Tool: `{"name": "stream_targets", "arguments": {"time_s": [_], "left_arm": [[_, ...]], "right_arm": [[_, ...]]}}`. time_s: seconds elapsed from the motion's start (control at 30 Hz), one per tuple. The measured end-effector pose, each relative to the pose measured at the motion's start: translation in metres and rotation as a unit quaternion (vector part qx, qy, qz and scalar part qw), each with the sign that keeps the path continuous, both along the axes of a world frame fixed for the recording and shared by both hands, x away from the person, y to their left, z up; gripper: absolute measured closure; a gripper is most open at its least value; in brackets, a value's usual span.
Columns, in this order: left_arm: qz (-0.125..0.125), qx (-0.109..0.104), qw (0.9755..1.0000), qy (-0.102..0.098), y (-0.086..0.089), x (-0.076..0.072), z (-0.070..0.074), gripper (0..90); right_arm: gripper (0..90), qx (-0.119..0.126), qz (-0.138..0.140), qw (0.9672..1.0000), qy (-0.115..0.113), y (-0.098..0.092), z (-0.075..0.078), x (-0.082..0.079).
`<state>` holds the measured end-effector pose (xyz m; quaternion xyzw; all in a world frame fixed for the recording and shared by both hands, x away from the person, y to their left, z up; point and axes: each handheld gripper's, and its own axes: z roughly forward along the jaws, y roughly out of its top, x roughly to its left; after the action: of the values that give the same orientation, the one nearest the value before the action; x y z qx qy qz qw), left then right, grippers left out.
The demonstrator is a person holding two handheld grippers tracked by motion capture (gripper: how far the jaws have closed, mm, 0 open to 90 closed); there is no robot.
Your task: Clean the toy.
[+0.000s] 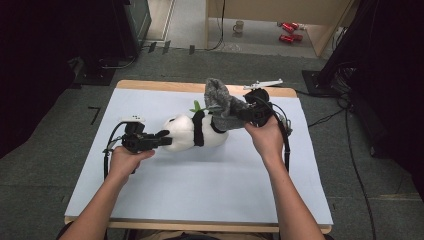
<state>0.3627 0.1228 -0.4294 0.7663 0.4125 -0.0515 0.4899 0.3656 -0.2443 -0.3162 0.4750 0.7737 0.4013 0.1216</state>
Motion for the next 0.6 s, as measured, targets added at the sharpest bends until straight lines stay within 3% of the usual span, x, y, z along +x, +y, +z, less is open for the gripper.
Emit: {"name": "stream_targets", "arguments": {"time_s": [0.23, 0.4, 0.6], "left_arm": [[0.008, -0.019, 0.9994, 0.026, -0.001, -0.002, 0.004, 61.4], [0.042, -0.034, 0.9982, 0.024, 0.001, 0.004, 0.0, 60.8], [0.061, -0.027, 0.9978, 0.0, 0.0, 0.005, -0.001, 60.1]], "right_arm": [[78.9, 0.031, 0.048, 0.9983, -0.01, 0.029, 0.015, -0.009], [78.9, 0.038, 0.084, 0.9957, -0.002, 0.062, 0.009, -0.01], [78.9, 0.059, 0.114, 0.9916, 0.017, 0.1, -0.006, -0.004]]}}
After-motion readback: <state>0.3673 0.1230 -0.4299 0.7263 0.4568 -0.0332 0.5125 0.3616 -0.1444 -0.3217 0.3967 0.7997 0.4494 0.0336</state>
